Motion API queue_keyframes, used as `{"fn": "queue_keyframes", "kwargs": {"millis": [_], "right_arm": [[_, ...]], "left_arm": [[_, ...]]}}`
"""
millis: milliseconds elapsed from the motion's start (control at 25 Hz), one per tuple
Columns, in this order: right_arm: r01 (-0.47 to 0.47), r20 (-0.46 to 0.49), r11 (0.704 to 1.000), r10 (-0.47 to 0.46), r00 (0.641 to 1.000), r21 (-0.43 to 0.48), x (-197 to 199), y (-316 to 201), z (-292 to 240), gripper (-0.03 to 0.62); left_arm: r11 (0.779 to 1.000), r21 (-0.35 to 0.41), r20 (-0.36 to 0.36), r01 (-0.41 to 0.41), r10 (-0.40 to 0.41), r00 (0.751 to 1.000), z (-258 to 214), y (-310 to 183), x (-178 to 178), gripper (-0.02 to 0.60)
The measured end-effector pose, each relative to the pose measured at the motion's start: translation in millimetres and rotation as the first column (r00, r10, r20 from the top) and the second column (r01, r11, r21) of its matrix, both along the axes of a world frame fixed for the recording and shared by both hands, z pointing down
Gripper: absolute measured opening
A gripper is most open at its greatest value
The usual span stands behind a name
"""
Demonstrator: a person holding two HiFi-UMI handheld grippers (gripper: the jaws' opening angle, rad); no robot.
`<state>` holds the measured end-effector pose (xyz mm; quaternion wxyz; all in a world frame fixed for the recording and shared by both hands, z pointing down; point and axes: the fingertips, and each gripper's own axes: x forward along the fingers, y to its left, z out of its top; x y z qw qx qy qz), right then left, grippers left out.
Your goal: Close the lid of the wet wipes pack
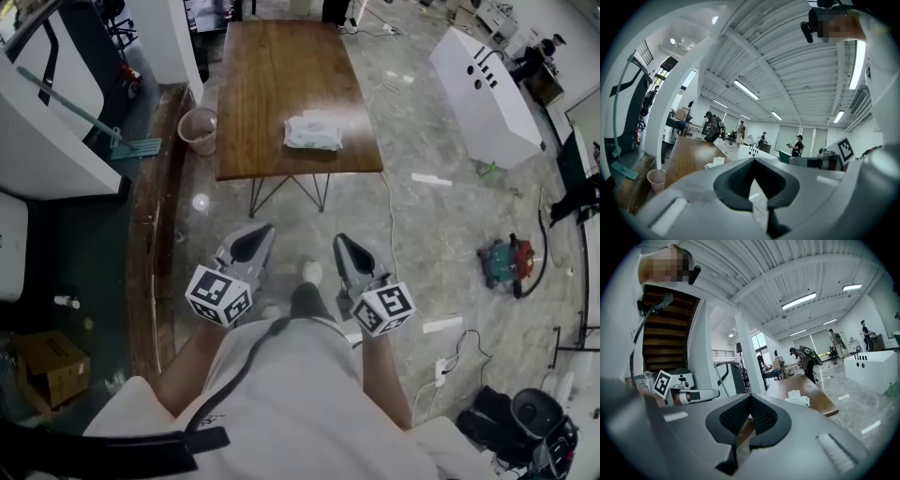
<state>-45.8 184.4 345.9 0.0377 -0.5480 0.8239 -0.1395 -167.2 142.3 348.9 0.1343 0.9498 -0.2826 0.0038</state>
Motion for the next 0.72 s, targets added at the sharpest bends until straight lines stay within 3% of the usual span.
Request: {"fn": "queue_keyframes", "kwargs": {"millis": [360, 720], "right_arm": [[0.041, 0.005, 0.999, -0.041, 0.999, 0.008, 19, -49, 3, 0.009], [0.076, 0.009, 0.997, -0.076, 0.997, 0.009, 65, -109, -3, 0.009]], "left_arm": [[1.0, 0.005, 0.023, 0.013, -0.013, 1.0, 2, -42, 22, 0.003], [0.999, 0.004, 0.025, 0.034, -0.034, 0.999, -7, -96, 69, 0.003]]}}
